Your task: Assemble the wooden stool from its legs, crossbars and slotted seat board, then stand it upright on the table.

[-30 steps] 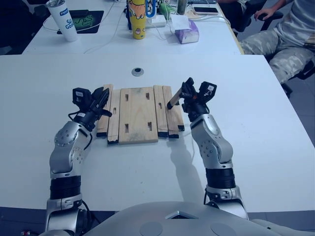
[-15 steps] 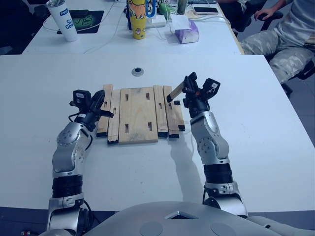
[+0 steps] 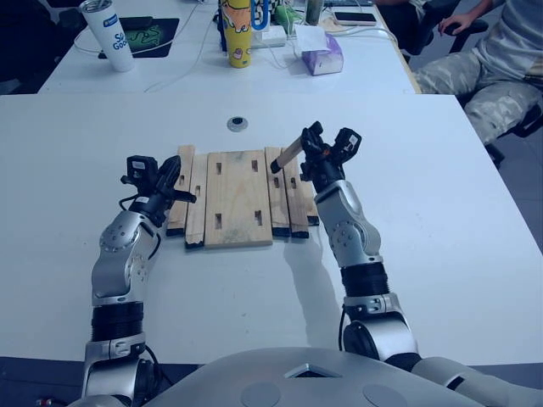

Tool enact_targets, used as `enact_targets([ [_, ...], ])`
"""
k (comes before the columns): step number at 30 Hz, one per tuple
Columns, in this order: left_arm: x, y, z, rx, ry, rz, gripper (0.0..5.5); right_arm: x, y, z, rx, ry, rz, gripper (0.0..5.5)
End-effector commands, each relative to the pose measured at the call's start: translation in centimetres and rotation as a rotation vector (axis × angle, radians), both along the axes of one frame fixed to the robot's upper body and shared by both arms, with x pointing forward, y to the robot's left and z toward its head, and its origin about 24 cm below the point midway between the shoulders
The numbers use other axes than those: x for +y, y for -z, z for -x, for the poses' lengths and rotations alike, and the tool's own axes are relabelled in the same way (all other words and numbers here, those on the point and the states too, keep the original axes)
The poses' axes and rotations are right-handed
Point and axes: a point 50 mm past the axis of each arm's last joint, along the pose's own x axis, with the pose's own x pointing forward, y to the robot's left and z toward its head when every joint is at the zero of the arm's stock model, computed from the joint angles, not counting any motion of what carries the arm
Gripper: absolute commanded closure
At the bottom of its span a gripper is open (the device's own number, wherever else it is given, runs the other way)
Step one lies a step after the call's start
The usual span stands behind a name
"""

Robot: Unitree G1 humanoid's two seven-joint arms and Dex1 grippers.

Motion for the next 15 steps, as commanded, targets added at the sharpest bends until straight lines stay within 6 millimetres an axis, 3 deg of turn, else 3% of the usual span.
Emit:
enact_targets([
  [1,0.0,0.0,0.0,0.003,0.001,-0.018,5.5,2.0,1.2,1.4,0.089,-0.004,-0.152,5.09],
  [15,0.1,0.0,0.0,0.004,0.004,-0.021,5.5,1.7,2.5,2.3,0.21,-0.029,-0.142,5.09],
])
